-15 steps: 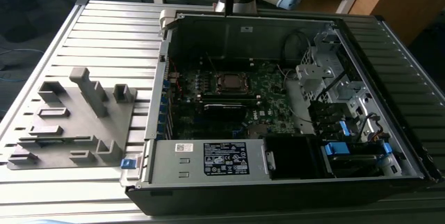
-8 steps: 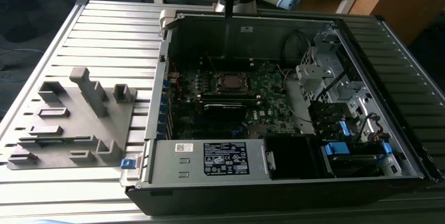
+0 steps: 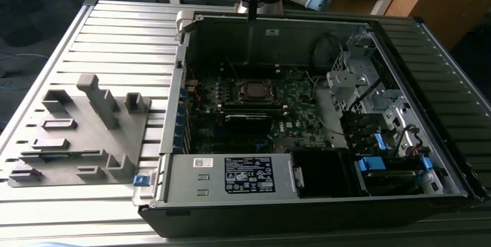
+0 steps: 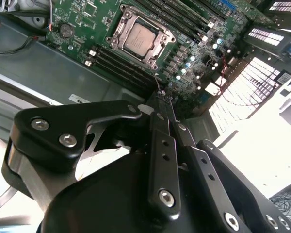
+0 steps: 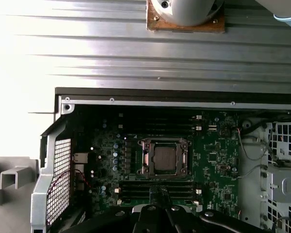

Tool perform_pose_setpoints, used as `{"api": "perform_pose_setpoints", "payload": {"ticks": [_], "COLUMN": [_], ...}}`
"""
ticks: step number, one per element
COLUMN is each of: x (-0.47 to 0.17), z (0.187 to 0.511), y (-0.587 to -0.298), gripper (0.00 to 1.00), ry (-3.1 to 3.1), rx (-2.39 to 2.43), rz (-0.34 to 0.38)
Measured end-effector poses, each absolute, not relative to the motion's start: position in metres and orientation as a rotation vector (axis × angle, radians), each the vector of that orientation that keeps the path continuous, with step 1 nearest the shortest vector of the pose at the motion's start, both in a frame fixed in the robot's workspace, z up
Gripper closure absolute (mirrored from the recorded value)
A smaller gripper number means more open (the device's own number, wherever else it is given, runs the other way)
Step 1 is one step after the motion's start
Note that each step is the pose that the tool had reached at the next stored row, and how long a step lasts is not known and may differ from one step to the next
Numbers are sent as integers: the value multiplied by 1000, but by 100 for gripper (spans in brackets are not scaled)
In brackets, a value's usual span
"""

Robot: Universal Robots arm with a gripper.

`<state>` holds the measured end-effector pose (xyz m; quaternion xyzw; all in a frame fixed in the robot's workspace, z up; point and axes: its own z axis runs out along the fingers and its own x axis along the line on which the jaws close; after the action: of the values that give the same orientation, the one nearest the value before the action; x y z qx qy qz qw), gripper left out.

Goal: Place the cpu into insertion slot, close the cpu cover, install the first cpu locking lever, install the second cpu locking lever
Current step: 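Close the cpu cover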

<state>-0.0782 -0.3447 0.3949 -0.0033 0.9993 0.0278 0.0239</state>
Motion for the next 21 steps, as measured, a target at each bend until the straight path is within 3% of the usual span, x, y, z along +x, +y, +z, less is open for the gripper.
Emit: {"api": "perform_pose_setpoints", "payload": {"ticks": [21], "x": [-78], "z": [363], "y": [-345], "gripper": [89], "ry": [3093], "rx": [-10], "rz": [85]}}
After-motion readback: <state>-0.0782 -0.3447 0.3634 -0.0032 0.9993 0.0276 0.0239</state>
